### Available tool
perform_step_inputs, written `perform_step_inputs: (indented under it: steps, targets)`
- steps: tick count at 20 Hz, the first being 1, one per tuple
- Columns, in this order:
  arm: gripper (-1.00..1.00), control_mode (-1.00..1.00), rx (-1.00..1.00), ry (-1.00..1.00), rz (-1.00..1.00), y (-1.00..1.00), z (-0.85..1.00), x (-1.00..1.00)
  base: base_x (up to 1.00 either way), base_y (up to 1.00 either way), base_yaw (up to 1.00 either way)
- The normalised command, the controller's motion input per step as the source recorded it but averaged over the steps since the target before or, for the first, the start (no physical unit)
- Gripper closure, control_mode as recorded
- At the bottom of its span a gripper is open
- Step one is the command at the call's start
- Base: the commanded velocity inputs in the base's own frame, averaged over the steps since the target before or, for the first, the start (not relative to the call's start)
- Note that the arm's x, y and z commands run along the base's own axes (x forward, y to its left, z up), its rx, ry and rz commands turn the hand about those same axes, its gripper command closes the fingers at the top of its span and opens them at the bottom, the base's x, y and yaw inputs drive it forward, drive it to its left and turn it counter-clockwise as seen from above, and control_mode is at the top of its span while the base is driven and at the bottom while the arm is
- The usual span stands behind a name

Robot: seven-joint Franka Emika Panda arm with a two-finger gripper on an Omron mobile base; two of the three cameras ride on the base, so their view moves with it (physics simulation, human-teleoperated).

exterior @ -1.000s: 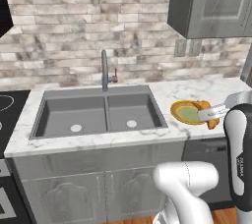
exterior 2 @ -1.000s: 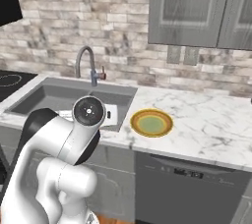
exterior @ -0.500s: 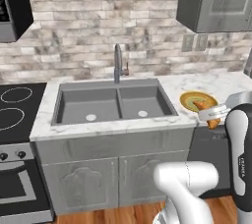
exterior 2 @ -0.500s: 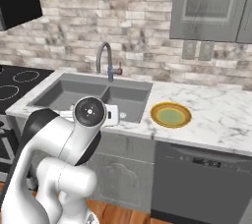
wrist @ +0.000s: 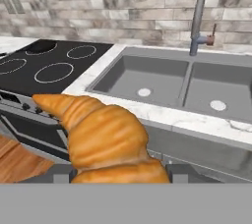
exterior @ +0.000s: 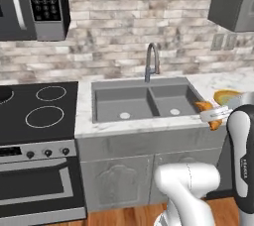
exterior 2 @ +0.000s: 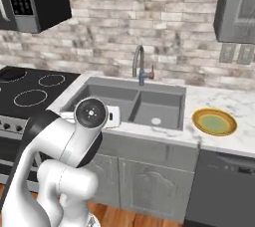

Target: Pick the croissant and place it on the pan. Then turn on the stove to warm the croissant.

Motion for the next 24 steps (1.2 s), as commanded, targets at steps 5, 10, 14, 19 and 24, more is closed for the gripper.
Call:
perform_step_inputs:
  steps: [5, 10, 14, 19, 24]
  targets:
    - [1.0, 1.0, 0.0, 0.0, 0.0, 0.0, 0.0, 0.0, 0.0, 0.74, 0.0]
    - [1.0, 1.0, 0.0, 0.0, 0.0, 0.0, 0.0, 0.0, 0.0, 0.69, 0.0]
    - [1.0, 1.0, 0.0, 0.0, 0.0, 0.0, 0.0, 0.0, 0.0, 0.61, 0.0]
    - [1.0, 1.0, 0.0, 0.0, 0.0, 0.0, 0.0, 0.0, 0.0, 0.55, 0.0]
    - [1.0, 1.0, 0.0, 0.0, 0.0, 0.0, 0.0, 0.0, 0.0, 0.57, 0.0]
